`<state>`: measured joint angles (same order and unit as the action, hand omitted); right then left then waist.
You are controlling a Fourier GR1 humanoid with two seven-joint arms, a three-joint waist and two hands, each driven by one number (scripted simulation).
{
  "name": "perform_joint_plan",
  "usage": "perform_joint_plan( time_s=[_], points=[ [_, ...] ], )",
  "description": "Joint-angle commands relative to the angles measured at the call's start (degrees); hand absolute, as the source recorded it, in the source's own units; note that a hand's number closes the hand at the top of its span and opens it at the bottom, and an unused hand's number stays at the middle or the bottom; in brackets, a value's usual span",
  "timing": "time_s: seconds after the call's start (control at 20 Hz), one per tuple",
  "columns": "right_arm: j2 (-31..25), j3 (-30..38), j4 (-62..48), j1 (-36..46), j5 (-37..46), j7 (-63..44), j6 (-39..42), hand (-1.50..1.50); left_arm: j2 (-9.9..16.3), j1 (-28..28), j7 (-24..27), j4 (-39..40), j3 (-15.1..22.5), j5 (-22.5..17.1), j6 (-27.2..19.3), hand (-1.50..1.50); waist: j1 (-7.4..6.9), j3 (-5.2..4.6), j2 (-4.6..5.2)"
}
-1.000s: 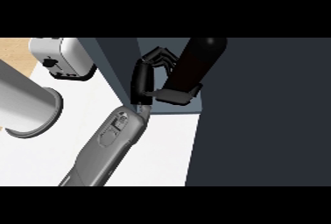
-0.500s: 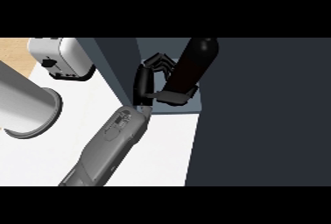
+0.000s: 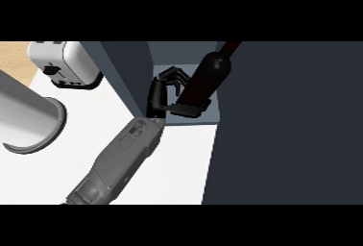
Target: Pick up the wine, place it into the cabinet and close the cabinet
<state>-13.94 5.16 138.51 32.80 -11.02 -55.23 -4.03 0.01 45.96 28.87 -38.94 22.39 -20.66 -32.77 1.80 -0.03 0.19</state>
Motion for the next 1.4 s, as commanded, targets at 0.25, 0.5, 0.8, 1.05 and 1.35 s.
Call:
perform_joint_plan(
  time_s=[0.25,0.5,0.8,1.05,1.35],
  points=[
    [2.16,-2.26,5.77,-1.33,-1.67,-1.69,-1.72,-1.50,-0.01,1.41,10.54,9.00,-1.48,-7.51,0.42,1.50,0.73,-0.04,0.26],
    [-0.01,1.47,2.54,2.49,-5.65,-2.92,-0.50,-1.50,-0.01,4.58,12.70,12.85,-3.31,-13.14,2.02,1.50,1.77,-0.06,0.52],
    [0.83,0.12,5.52,-1.01,-5.09,-2.80,0.36,-1.50,-0.01,9.44,12.90,19.94,-6.07,-14.26,3.35,1.50,1.85,-0.03,0.49],
    [1.21,0.71,0.33,3.20,-5.06,-1.60,-0.63,-1.50,-0.01,10.26,15.38,23.03,-6.33,-15.29,5.38,1.50,1.74,-0.04,0.62],
    [2.06,-1.30,3.07,0.99,-3.00,-1.15,-0.70,-1.50,0.01,16.59,14.35,30.39,-8.42,-12.40,0.23,1.50,2.10,-0.01,0.78]
  ],
)
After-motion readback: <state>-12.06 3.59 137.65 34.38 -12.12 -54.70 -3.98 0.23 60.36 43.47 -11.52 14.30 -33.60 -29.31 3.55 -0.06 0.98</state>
